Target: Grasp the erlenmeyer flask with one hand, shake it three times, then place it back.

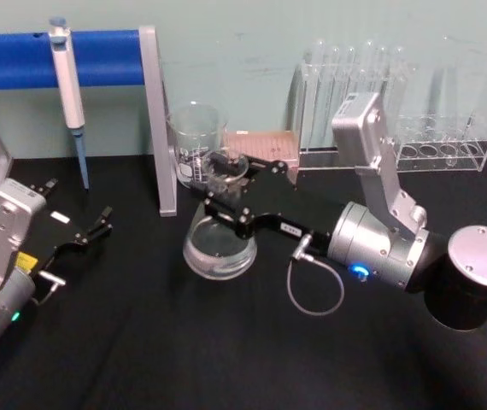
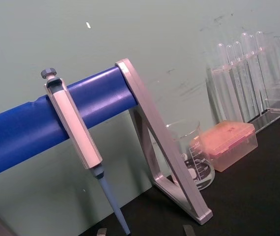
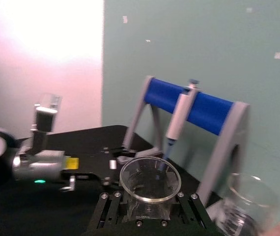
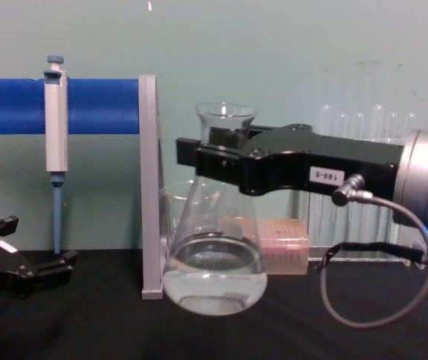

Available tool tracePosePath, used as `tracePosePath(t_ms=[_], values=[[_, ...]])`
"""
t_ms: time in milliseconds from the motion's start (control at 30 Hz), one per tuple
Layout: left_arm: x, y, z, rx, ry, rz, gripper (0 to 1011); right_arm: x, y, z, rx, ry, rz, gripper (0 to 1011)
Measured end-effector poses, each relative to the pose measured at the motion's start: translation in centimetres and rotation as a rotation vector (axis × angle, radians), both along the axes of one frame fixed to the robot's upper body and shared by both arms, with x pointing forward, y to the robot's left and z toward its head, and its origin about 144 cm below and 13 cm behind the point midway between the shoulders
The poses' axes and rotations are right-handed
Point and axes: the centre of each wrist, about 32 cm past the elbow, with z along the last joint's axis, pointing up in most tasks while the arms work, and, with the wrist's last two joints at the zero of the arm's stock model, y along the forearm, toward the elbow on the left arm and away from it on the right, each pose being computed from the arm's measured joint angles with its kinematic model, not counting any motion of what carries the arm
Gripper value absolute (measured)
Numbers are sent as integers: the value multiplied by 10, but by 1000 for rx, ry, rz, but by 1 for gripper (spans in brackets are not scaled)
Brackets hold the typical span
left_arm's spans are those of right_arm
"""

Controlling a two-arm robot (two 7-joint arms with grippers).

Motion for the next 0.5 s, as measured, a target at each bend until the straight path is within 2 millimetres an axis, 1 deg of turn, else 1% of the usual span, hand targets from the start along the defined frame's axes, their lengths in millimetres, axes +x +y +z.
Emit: tracePosePath(t_ms=[300, 500], values=[[0, 0, 0, 0, 0, 0, 1001, -2, 5, -2, -10, 1, 130, 449], [0, 0, 0, 0, 0, 0, 1001, -2, 7, -2, -15, 0, 187, 449]])
